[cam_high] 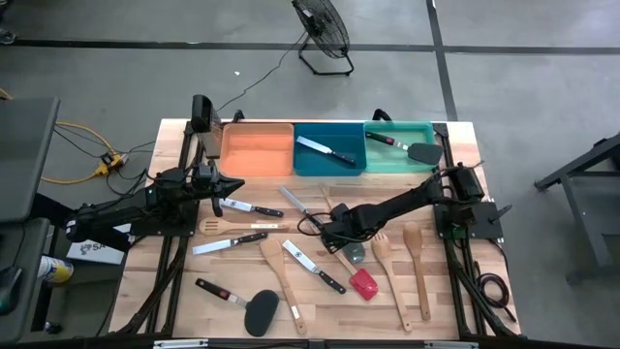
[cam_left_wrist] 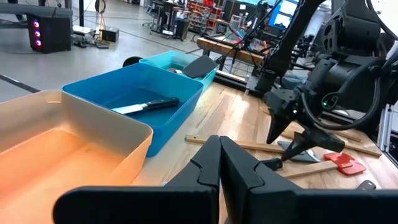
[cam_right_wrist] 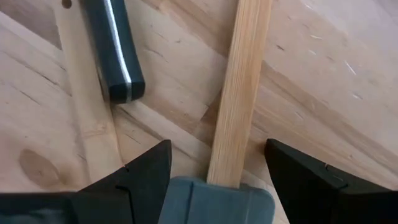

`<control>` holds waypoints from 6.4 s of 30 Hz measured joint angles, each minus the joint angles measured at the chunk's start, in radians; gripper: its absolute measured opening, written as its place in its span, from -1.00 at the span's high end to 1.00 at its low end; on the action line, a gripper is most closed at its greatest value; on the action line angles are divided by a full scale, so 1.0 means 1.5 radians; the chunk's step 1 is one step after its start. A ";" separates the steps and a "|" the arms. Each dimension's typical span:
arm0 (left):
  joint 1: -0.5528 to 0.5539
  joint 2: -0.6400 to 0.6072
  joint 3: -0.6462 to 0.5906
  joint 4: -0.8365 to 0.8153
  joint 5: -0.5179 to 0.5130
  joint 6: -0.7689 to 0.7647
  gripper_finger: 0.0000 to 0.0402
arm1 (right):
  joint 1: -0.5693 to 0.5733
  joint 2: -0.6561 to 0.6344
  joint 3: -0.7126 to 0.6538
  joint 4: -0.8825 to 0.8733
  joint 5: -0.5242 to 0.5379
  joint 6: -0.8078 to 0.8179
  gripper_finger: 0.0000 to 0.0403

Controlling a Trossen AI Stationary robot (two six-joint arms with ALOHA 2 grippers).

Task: Pick & Place Kitchen Items
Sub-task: Put the gray spatula into the green bin

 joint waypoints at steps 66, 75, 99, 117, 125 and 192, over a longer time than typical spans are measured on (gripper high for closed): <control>0.000 0.000 0.000 0.000 0.000 0.000 1.00 | -0.074 -0.307 -0.003 -0.503 0.054 -0.133 0.73; 0.000 0.000 0.000 0.000 0.000 0.000 1.00 | -0.217 -0.348 -0.002 -0.571 0.142 -0.332 0.73; 0.000 0.000 0.000 0.000 0.000 0.000 1.00 | -0.514 -0.190 -0.002 -0.517 0.339 -0.729 0.73; 0.000 0.000 0.000 0.000 0.000 0.000 1.00 | -0.542 -0.150 -0.002 -0.376 0.313 -0.877 0.73; 0.000 0.000 0.000 0.000 0.000 0.000 1.00 | -0.565 -0.150 -0.002 -0.364 0.256 -0.873 0.73; 0.000 0.000 0.000 0.000 0.000 0.000 1.00 | -0.630 -0.151 -0.001 -0.504 0.124 -0.683 0.35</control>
